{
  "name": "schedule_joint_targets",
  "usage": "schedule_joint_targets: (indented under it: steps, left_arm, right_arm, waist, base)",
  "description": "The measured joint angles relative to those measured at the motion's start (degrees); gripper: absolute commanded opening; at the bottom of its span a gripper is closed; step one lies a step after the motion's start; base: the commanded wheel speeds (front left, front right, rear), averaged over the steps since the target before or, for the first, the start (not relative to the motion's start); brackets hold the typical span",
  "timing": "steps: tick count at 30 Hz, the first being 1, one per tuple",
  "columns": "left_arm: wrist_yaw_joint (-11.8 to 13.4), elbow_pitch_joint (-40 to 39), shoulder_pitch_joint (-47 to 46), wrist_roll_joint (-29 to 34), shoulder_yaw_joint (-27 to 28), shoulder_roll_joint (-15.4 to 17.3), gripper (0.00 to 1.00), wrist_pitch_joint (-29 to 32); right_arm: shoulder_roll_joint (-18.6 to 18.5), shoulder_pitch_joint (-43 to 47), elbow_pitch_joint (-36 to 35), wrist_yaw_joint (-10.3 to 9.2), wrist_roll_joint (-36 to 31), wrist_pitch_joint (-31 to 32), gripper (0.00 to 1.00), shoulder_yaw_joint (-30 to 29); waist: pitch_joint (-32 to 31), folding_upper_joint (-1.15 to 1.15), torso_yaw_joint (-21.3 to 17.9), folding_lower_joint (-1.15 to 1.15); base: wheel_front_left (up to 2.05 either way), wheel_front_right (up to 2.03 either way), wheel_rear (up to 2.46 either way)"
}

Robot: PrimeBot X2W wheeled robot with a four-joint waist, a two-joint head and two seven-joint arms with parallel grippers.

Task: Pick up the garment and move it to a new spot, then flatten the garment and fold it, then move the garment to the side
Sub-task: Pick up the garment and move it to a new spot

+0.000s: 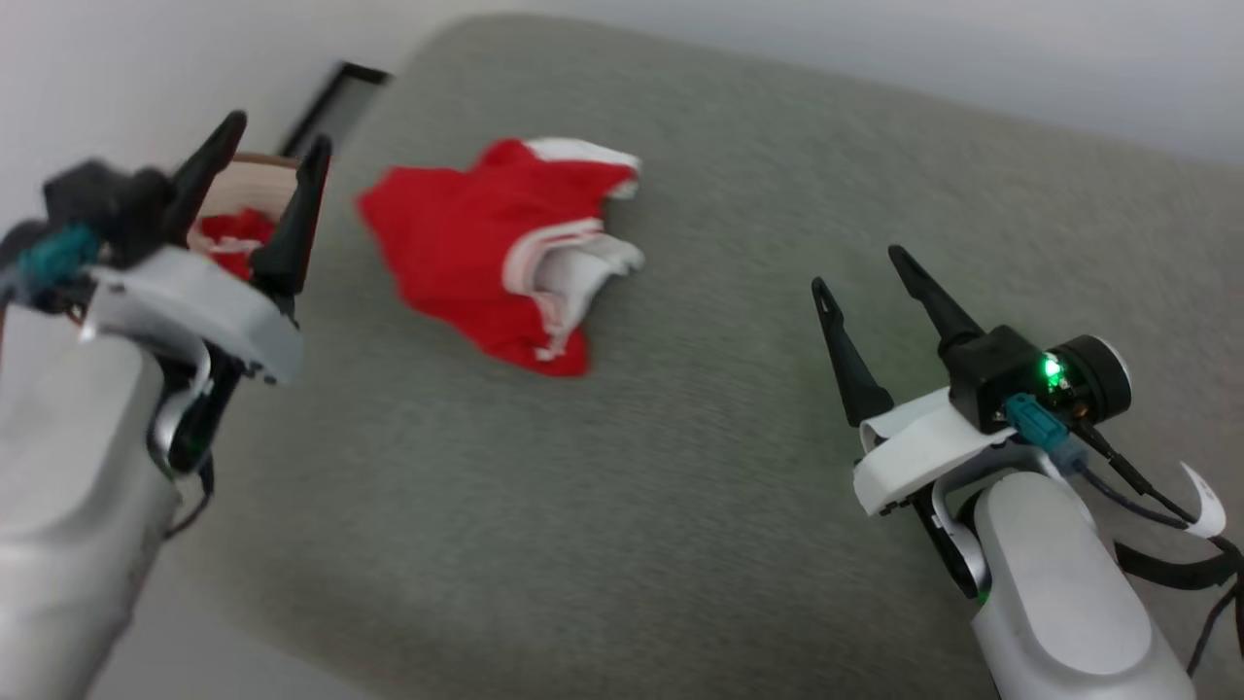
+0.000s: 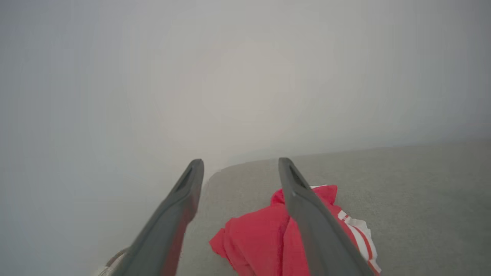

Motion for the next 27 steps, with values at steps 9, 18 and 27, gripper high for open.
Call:
schedule_joint_targets:
  steps: [9,18,27]
  left_arm:
    - [-0.01,-1.75,-12.71,-26.66,-25.38,12.7,1.0,15.29]
    - [-0.01,1.72,-17.68,-38.4,-36.88,19.39,1.0,32.97]
    - [-0.01,2.3,-17.64,-43.8,-39.84,22.83,1.0,36.16]
  right_arm:
    - [-0.07,-1.01,-3.35,-0.01,1.62,0.0,1.0,3.35]
    - [-0.14,-0.42,-6.93,-0.01,2.5,0.0,1.0,4.89]
    - [-0.13,0.67,-9.81,-0.01,2.71,0.0,1.0,5.61]
  waist:
    - [5.09,0.0,-8.75,0.0]
    - [8.99,0.0,-16.63,0.0]
    - [13.57,0.0,-21.59,0.0]
  base:
    - [0.0,0.0,0.0]
    - [0.0,0.0,0.0]
    - [0.0,0.0,0.0]
